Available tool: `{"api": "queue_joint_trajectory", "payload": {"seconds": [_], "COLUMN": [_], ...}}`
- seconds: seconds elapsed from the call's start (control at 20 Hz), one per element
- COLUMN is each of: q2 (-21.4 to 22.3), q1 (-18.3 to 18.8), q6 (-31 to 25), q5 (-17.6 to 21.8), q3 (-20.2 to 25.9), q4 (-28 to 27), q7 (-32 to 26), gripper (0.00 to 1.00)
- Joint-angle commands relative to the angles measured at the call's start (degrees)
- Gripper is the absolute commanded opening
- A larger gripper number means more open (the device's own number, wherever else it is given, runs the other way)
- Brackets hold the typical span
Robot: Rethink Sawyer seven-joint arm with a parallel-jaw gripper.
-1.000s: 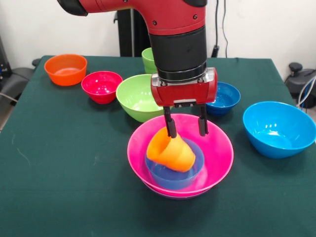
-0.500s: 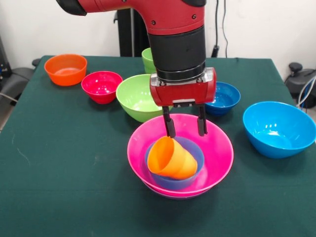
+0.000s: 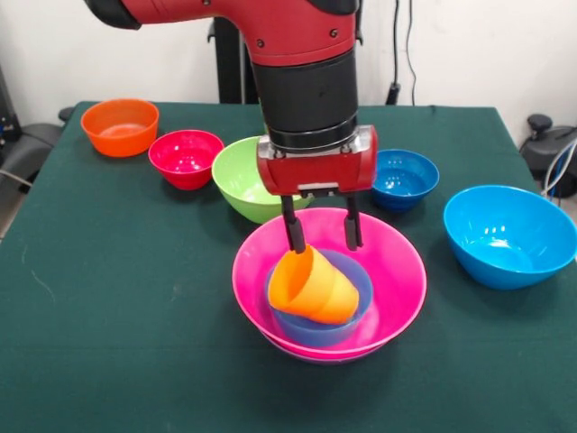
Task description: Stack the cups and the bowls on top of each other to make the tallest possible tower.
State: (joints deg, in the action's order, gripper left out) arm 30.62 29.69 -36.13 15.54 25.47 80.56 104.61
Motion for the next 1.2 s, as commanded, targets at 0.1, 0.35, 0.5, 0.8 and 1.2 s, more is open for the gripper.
{"api": "queue_joint_trajectory", "payload": {"seconds": [0.1,0.35,0.5,0.8,1.2], "q2": [-2.8,-3.8,-5.3,-8.2,-11.0], "q1": [0.7,1.2,1.8,2.6,3.6], "q6": [1.4,2.8,3.8,7.0,9.0], "q5": [5.0,5.3,5.3,5.8,5.9], "q3": [-0.6,-0.3,0.4,0.9,2.1], "q4": [-0.9,-0.8,-1.1,-0.3,-1.0], "q7": [-4.2,-4.3,-4.8,-4.6,-6.5], "gripper": [1.00,1.00,1.00,1.00,1.00]}}
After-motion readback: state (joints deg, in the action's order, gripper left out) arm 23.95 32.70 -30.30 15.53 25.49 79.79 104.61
